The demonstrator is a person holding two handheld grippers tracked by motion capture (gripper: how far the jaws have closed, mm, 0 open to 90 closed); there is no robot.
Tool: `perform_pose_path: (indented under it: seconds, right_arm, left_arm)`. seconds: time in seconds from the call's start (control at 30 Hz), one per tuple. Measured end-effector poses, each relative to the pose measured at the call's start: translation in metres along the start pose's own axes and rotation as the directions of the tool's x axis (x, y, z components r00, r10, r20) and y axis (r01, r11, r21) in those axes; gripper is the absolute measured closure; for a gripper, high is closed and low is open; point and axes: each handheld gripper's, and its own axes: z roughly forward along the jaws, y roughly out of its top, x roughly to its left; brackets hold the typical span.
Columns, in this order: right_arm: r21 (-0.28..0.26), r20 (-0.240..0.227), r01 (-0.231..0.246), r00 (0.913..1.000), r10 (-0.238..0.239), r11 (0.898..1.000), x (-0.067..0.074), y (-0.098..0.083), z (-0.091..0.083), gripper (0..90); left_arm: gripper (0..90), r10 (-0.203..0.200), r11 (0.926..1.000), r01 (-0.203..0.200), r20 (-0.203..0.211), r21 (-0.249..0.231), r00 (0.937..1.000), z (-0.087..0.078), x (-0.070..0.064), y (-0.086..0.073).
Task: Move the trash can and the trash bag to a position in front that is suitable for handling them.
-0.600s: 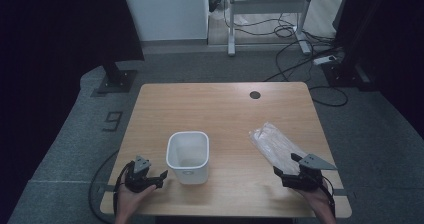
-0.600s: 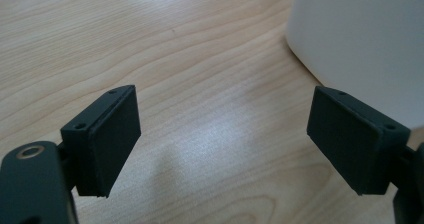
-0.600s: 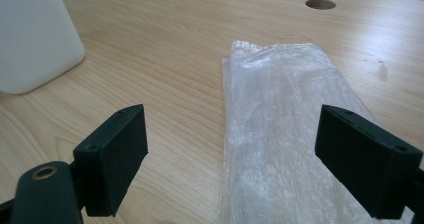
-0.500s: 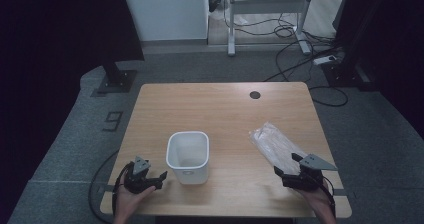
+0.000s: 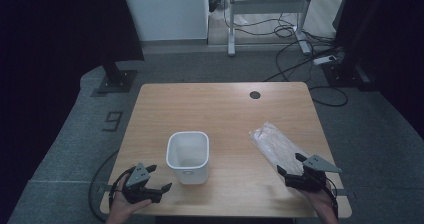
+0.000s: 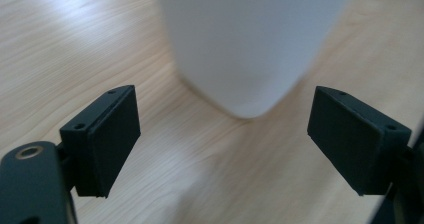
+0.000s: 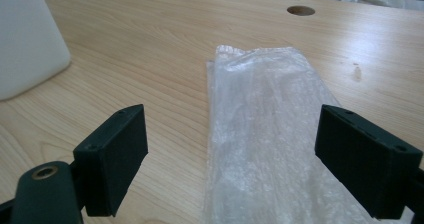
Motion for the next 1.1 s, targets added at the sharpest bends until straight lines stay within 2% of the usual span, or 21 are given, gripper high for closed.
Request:
perform_pose_path:
  seconds: [0.2, 0.3, 0.4, 0.5, 0.7, 0.9, 1.1]
  right_arm:
    - [0.001, -0.016, -0.002, 0.9999, 0.002, 1.0, 0.003, 0.0, 0.002, 13.7]
    - [0.004, -0.015, 0.003, 0.9999, -0.003, 1.0, 0.004, 0.0, 0.003, 13.7]
    - [0.005, -0.011, -0.001, 0.9999, 0.001, 1.0, 0.004, 0.0, 0.003, 13.7]
    - [0.001, -0.019, -0.011, 0.9998, 0.011, 1.0, 0.002, 0.001, 0.004, 13.7]
    - [-0.008, -0.022, -0.009, 0.9997, 0.009, 1.0, 0.002, 0.003, 0.003, 13.7]
    - [-0.003, -0.022, -0.014, 0.9997, 0.014, 1.0, 0.005, 0.001, 0.0, 13.6]
    - [0.013, 0.004, -0.023, 0.9997, 0.023, 1.0, 0.006, -0.005, -0.008, 12.6]
  left_arm:
    - [11.9, 0.017, 0.9988, -0.016, 0.009, -0.045, 0.9998, 0.013, -0.01, 0.01]
    - [12.7, 0.042, 0.9977, -0.041, 0.011, -0.054, 0.9991, 0.021, -0.012, 0.013]
    - [13.1, 0.064, 0.9969, -0.063, 0.025, -0.047, 0.9976, 0.029, -0.012, 0.015]
    - [13.7, 0.062, 0.9973, -0.062, 0.008, -0.041, 0.998, 0.038, -0.011, 0.017]
    - [14.1, 0.074, 0.9969, -0.074, 0.014, -0.027, 0.9971, 0.052, -0.011, 0.023]
    - [14.1, 0.101, 0.9947, -0.1, 0.019, -0.021, 0.9948, 0.07, -0.016, 0.041]
    - [14.0, 0.102, 0.9946, -0.101, 0.038, -0.023, 0.994, 0.083, -0.016, 0.052]
